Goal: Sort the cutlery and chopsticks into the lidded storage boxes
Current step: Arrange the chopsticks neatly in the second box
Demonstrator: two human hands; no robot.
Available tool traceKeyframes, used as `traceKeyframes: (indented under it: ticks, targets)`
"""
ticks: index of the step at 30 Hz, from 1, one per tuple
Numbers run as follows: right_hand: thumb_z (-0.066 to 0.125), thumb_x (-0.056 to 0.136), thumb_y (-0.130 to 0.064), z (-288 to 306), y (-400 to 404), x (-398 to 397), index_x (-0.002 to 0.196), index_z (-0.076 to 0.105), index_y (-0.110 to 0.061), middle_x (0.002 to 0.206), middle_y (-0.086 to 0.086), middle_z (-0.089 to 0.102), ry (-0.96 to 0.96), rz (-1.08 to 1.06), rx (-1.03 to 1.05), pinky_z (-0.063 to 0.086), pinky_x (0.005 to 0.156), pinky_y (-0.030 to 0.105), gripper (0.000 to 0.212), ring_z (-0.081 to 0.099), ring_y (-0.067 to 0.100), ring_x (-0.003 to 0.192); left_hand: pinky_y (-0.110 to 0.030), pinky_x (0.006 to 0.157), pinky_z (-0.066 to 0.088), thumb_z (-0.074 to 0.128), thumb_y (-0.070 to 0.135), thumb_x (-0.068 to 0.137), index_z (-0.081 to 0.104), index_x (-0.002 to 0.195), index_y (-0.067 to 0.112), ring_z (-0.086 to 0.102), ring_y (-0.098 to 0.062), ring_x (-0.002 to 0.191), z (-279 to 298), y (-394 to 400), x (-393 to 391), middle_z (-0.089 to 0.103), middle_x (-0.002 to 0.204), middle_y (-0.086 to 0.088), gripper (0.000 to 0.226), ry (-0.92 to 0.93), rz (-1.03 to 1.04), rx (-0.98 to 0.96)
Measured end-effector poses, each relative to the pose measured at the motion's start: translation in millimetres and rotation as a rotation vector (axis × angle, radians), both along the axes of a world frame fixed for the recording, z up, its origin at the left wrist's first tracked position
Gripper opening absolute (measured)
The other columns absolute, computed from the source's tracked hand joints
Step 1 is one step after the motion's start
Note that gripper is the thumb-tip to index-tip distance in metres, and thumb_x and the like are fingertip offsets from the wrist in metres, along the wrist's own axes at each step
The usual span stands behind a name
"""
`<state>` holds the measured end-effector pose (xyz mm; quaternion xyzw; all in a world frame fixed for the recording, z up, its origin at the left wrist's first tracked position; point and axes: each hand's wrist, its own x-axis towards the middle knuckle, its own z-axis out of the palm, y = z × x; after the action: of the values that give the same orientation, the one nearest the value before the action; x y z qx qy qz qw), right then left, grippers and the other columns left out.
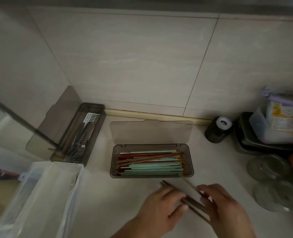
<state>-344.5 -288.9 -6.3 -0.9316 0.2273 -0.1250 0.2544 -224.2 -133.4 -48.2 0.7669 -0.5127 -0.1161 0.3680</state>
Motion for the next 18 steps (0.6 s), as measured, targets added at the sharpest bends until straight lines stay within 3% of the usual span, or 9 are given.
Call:
traceKeyframes:
  ticks: [3,5,8,11,14,16,18]
  targets:
    - [0.065,0.082,0.002,28.5,-0.7,25.2,0.084,0.064,-0.029,0.074,-0.004,0.064,-0.301,-0.071,0.453,0.045,0.05,0.015,0.031,0.058,0.008,0.058,-0.017,0.09,0.043,0.043,0.053,0.095,0.05,0.127,0.03,0.054,-0.002,0.106,15.6,-3.2,5.4,0.059,0.119,0.011,0.041,0.135,0.102,-0.043]
    - [0.057,0.087,0.005,38.1,1.7,49.8,0.083,0.061,-0.019,0.072,0.009,0.064,-0.446,-0.102,0.784,0.049,0.049,0.025,0.025,0.06,0.018,0.055,-0.018,0.078,0.045,0.046,0.048,0.095,0.052,0.118,0.033,0.056,-0.002,0.093,25.6,-6.3,13.6,0.06,0.106,0.013,0.028,0.12,0.173,-0.11]
    - [0.059,0.085,0.003,35.7,-1.0,75.7,0.085,0.056,0.001,0.076,0.01,0.066,-0.483,-0.134,1.007,0.053,0.055,0.031,0.003,0.063,0.027,0.061,-0.024,0.066,0.047,0.056,0.028,0.092,0.061,0.1,0.025,0.056,-0.005,0.079,32.4,-1.6,35.8,0.059,0.09,0.012,0.01,0.129,0.305,-0.168]
    - [0.065,0.08,0.0,23.2,-17.4,85.6,0.089,0.06,-0.007,0.077,0.007,0.069,-0.476,-0.198,1.022,0.057,0.062,0.032,0.013,0.068,0.024,0.069,-0.025,0.069,0.045,0.061,0.019,0.091,0.065,0.094,0.018,0.054,-0.007,0.081,29.1,14.9,61.3,0.059,0.089,0.009,0.005,0.048,0.33,-0.09]
    - [0.07,0.079,-0.007,10.4,-39.1,94.2,0.095,0.065,-0.024,0.077,-0.001,0.071,-0.337,-0.101,0.713,0.054,0.07,0.019,0.024,0.067,0.011,0.076,-0.027,0.07,0.046,0.063,0.017,0.09,0.066,0.094,0.015,0.056,-0.012,0.083,23.9,28.6,86.1,0.061,0.09,0.005,0.005,-0.057,0.312,0.002]
    - [0.072,0.079,-0.012,1.8,-50.2,102.6,0.091,0.069,-0.027,0.078,-0.01,0.072,-0.24,-0.047,0.594,0.048,0.067,0.008,0.02,0.064,0.002,0.072,-0.031,0.068,0.047,0.063,0.017,0.09,0.067,0.093,0.015,0.058,-0.017,0.081,20.1,32.7,100.3,0.062,0.089,0.003,0.005,-0.121,0.294,0.07]
    - [0.07,0.081,-0.012,-5.5,-61.9,109.1,0.082,0.071,-0.027,0.074,-0.011,0.07,-0.197,-0.026,0.579,0.044,0.06,0.007,0.015,0.06,0.0,0.066,-0.031,0.067,0.045,0.063,0.018,0.091,0.067,0.092,0.017,0.058,-0.019,0.08,15.7,35.1,111.6,0.062,0.088,0.003,0.005,-0.159,0.296,0.125]
